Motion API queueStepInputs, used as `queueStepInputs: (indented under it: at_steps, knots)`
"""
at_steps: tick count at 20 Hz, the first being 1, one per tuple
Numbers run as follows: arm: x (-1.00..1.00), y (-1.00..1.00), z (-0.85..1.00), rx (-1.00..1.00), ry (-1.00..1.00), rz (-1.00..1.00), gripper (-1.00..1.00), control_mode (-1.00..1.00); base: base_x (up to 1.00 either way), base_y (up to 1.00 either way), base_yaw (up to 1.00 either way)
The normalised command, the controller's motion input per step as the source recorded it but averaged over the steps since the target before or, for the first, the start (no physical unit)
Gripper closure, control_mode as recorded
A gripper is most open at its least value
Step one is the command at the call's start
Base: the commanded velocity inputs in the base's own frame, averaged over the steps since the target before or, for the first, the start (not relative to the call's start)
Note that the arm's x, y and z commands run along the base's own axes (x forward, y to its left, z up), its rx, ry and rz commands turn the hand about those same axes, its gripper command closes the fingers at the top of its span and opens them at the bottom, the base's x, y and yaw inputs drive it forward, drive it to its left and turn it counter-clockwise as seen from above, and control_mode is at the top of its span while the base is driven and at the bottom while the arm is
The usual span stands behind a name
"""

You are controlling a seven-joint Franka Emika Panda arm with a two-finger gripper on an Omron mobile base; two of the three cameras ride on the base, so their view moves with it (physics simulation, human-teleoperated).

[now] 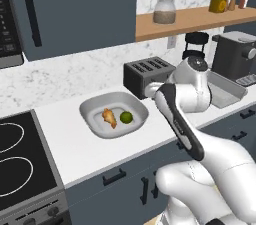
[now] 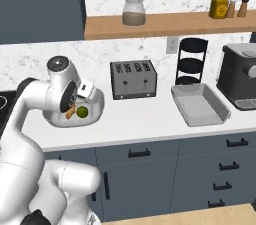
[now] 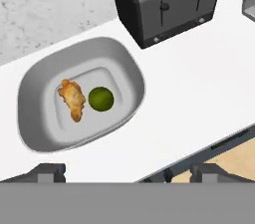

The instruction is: Place one lime and one chicken drumstick in each tupperware on the nearby counter, to pack two identical lunches.

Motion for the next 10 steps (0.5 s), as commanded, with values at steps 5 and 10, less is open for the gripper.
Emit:
queueStepInputs:
  at_steps: [5,10]
  knots:
    - [-0.68,-0.36,0.15,-0.16,0.19,0.04,-1.0,-1.0,0.0,0.0,0.0]
    - [-0.93,-0.21,-0.15,-0.21,0.0,0.2,-1.0,-1.0,0.0,0.0,0.0]
